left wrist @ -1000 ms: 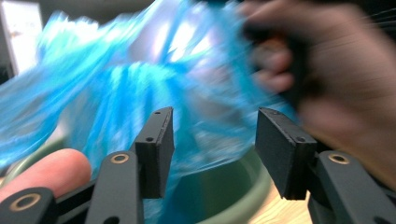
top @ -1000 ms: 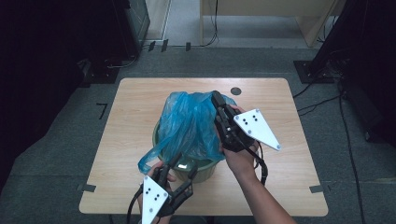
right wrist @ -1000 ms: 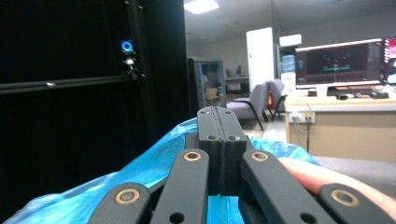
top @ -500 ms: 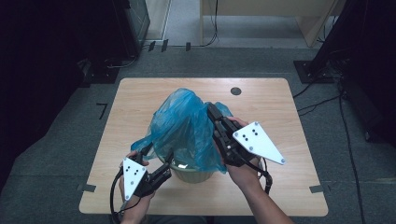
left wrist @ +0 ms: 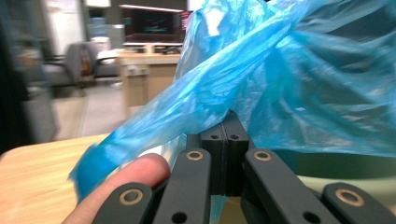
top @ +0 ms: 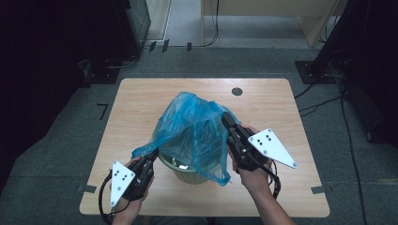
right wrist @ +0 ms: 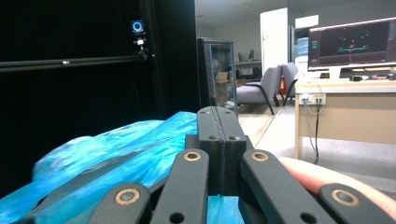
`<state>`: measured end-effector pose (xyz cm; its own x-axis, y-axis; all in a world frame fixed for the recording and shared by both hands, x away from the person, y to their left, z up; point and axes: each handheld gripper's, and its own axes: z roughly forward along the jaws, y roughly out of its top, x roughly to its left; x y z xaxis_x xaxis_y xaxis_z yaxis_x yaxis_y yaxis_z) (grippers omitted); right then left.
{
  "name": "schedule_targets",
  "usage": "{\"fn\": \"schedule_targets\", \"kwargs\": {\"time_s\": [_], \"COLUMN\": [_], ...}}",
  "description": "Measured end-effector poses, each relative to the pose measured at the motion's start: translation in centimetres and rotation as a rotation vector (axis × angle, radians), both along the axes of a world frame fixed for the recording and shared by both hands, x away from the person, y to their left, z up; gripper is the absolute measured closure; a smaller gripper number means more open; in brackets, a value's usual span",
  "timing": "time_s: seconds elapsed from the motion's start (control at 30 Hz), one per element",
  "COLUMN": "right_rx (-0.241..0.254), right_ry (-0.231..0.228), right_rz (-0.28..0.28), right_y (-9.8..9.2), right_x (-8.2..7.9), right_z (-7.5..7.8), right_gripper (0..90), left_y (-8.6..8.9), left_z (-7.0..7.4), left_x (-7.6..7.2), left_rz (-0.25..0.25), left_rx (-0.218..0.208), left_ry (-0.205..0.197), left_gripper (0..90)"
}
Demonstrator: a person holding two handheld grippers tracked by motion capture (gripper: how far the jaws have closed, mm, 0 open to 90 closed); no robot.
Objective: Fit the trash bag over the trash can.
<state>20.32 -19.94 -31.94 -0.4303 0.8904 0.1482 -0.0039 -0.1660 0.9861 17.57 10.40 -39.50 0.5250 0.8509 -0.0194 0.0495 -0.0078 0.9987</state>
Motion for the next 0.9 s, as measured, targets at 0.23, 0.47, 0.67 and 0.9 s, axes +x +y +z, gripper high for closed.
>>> {"fn": "schedule_targets", "kwargs": {"time_s": [0.23,0.47,0.67,0.9], "right_rx": [-0.016,-0.050,-0.087,-0.094], "right_ry": [-0.006,-0.001,0.079,0.180], "right_rz": [-0.029,-0.082,-0.171,-0.209], "right_y": [-1.7,-2.6,-4.1,-5.9], "right_x": [-1.8,-3.0,-0.9,1.0], "right_z": [0.0,-0.3,-3.2,-6.5], "right_gripper": [90.0,90.0,90.0,90.0], "left_y": [2.6,3.7,3.7,3.2], "left_z": [-0.5,-2.4,-3.9,-4.6], "left_x": [-2.6,-3.7,-2.5,-2.1], "left_rz": [-0.157,-0.218,-0.177,-0.199], "left_rx": [0.018,0.227,0.359,0.451], "left_ry": [0.000,-0.004,0.039,0.036], "left_gripper": [90.0,90.0,90.0,90.0]}}
